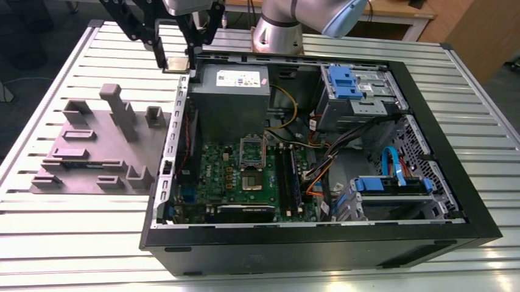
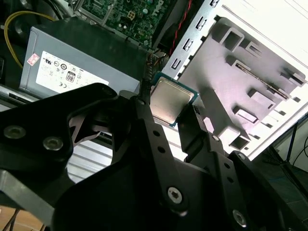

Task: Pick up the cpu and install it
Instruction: 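Pick up the cpu and move it towards the insertion slot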

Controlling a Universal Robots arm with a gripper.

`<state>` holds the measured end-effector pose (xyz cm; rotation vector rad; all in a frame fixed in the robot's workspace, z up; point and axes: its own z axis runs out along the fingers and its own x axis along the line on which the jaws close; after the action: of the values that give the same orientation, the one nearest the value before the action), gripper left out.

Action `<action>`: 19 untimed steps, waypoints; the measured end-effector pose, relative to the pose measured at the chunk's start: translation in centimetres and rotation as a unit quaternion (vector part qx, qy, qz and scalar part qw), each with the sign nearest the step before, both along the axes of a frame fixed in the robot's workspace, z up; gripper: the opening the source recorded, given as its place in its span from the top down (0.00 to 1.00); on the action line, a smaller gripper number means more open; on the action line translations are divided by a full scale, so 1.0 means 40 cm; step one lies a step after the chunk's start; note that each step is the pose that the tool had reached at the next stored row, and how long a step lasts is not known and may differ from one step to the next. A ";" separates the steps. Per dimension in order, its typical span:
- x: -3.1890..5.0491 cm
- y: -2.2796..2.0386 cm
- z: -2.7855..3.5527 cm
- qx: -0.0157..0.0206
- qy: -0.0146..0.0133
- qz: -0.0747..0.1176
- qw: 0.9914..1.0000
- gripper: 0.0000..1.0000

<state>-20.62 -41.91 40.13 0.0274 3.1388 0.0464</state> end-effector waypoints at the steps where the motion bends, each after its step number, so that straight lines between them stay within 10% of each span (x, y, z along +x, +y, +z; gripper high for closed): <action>1: 0.000 0.000 0.000 0.000 0.000 0.000 1.000 0.53; 9: 0.011 0.000 0.000 0.000 0.000 0.000 1.000 0.53; 19: 0.081 0.000 0.000 0.000 0.000 0.000 1.000 0.53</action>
<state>-17.39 -41.91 40.13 0.0274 3.1388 0.0463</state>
